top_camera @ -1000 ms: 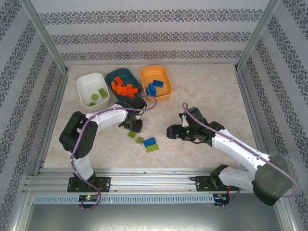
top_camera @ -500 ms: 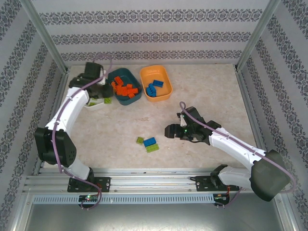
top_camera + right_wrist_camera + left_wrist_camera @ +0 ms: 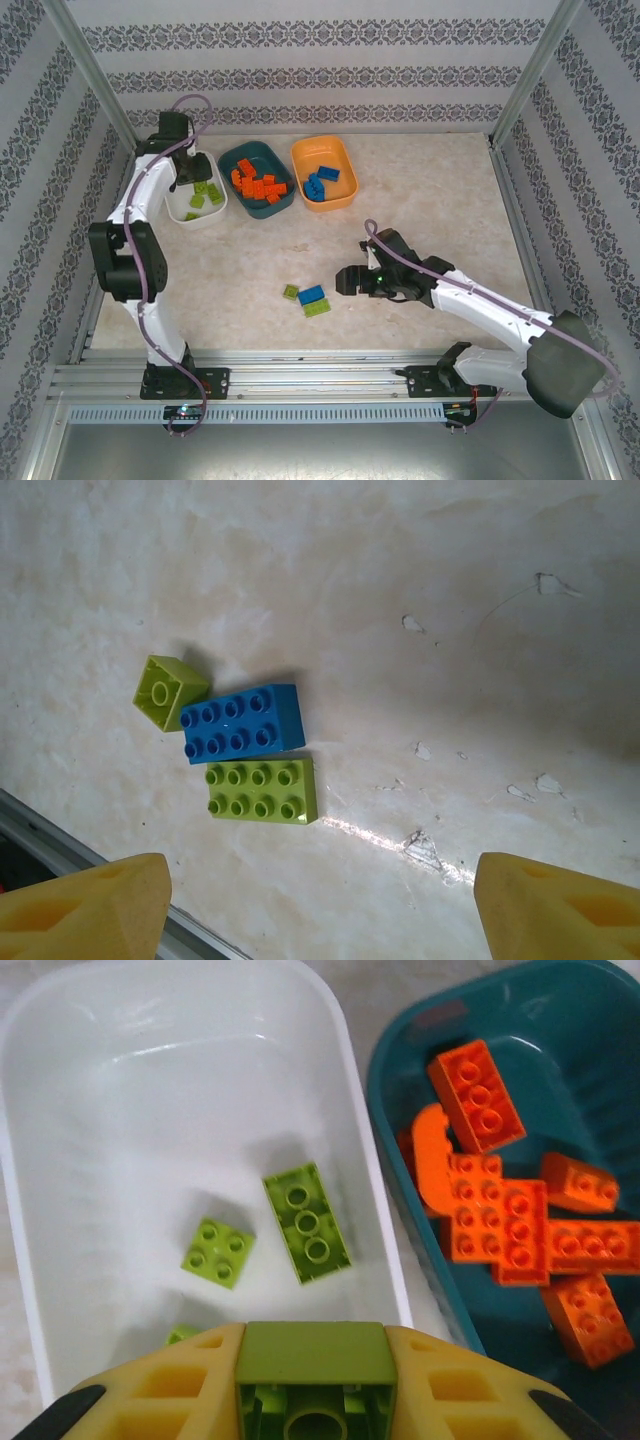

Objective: Sort the legos into containers by color

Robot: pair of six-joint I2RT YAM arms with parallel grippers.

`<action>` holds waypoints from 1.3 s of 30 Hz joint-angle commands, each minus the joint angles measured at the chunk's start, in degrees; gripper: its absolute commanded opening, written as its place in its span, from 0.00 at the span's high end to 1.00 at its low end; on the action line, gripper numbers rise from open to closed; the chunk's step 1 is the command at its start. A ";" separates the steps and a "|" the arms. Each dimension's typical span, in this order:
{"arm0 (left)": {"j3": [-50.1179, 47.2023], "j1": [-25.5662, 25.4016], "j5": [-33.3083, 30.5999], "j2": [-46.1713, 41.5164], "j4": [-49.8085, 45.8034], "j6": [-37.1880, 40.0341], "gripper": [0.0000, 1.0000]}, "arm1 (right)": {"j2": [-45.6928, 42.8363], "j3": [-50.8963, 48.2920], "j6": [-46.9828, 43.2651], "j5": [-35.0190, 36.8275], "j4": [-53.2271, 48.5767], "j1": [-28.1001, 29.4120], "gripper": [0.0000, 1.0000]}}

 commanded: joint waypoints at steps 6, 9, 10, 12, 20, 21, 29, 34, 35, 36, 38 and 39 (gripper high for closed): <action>12.08 1.45 -3.08 10.85 -0.81 3.75 0.67 | -2.91 -1.53 0.11 4.03 -3.06 0.45 0.17; 14.42 2.06 -3.83 14.34 -0.97 3.98 0.67 | -2.29 -1.12 0.25 3.91 -3.40 0.51 0.16; 15.40 2.20 -3.97 15.38 -1.21 4.14 0.67 | -2.24 -0.94 0.30 3.88 -3.57 0.50 0.16; 17.45 2.51 -4.71 17.96 -1.81 4.60 0.67 | -2.22 -0.75 0.32 4.09 -3.95 0.65 0.15; 23.61 3.79 -5.13 24.64 -3.10 4.74 0.67 | -3.54 -3.06 2.14 4.77 -3.44 1.11 0.15; 24.27 3.88 -4.96 25.14 -3.20 4.72 0.64 | -3.56 -3.35 2.37 4.78 -3.24 1.07 0.14; 24.78 4.10 -4.30 25.69 -3.51 4.01 0.44 | -1.33 -2.00 2.52 4.91 -2.53 1.68 0.11; 23.51 4.32 -2.75 22.06 -3.24 2.59 0.38 | -0.48 -1.70 2.70 5.80 -2.18 3.41 0.08; 22.98 4.32 -2.29 20.79 -2.98 2.24 0.36 | -0.48 -1.71 2.78 5.95 -2.16 3.70 0.08; 22.11 4.32 -1.82 19.37 -2.54 1.74 0.35 | -0.56 -1.58 2.78 6.19 -2.18 3.87 0.07; 18.35 4.32 -0.38 14.91 0.27 0.26 0.32 | -1.01 -1.49 2.94 6.59 -2.20 4.24 0.03; 16.18 4.32 0.16 12.63 1.89 -0.62 0.31 | -1.33 -1.62 3.04 6.70 -2.18 4.37 0.02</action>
